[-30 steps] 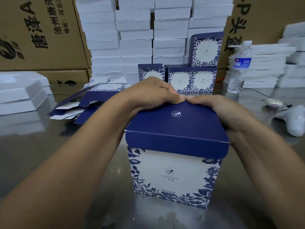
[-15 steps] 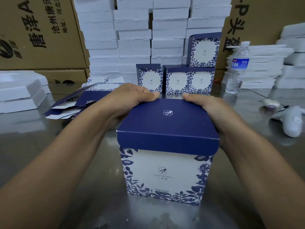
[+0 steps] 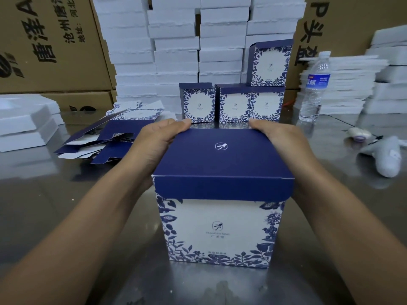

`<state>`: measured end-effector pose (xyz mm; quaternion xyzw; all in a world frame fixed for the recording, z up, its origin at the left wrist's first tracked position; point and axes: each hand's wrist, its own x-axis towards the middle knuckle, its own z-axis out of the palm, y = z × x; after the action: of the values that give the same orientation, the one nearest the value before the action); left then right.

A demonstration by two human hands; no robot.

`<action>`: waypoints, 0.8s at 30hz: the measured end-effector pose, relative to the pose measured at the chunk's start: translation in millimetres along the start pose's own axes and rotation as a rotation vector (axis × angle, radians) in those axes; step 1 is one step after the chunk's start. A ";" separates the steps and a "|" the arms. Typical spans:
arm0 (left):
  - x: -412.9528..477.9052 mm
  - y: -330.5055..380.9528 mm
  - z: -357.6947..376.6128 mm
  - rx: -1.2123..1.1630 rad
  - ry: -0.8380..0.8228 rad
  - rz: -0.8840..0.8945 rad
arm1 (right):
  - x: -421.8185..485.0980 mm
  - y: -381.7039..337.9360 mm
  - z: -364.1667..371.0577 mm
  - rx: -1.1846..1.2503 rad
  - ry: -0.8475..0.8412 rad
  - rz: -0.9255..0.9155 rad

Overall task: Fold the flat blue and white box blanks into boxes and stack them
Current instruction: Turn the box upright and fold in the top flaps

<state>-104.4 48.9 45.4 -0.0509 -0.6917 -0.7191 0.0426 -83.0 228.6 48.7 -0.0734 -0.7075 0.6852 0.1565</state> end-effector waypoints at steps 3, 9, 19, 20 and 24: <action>-1.5 -5.9 -0.6 -0.001 0.056 0.042 | -0.3 -0.3 1.7 -0.056 0.040 0.019; -9.8 -7.4 0.2 0.005 0.134 0.210 | -5.4 -5.3 4.1 -0.094 0.046 -0.029; -16.2 -10.1 -6.2 -0.213 -0.172 0.068 | 4.3 8.4 3.6 0.061 0.070 -0.010; -16.2 -10.8 -7.0 -0.234 -0.189 0.038 | 4.9 9.2 3.8 0.080 0.067 -0.009; -17.1 -17.7 -5.9 -0.242 -0.273 0.035 | 8.2 12.2 2.8 0.143 0.142 -0.055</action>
<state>-89.9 43.5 25.5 -0.1646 -0.5985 -0.7827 -0.0455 -92.9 229.2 37.5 -0.0909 -0.6457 0.7225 0.2297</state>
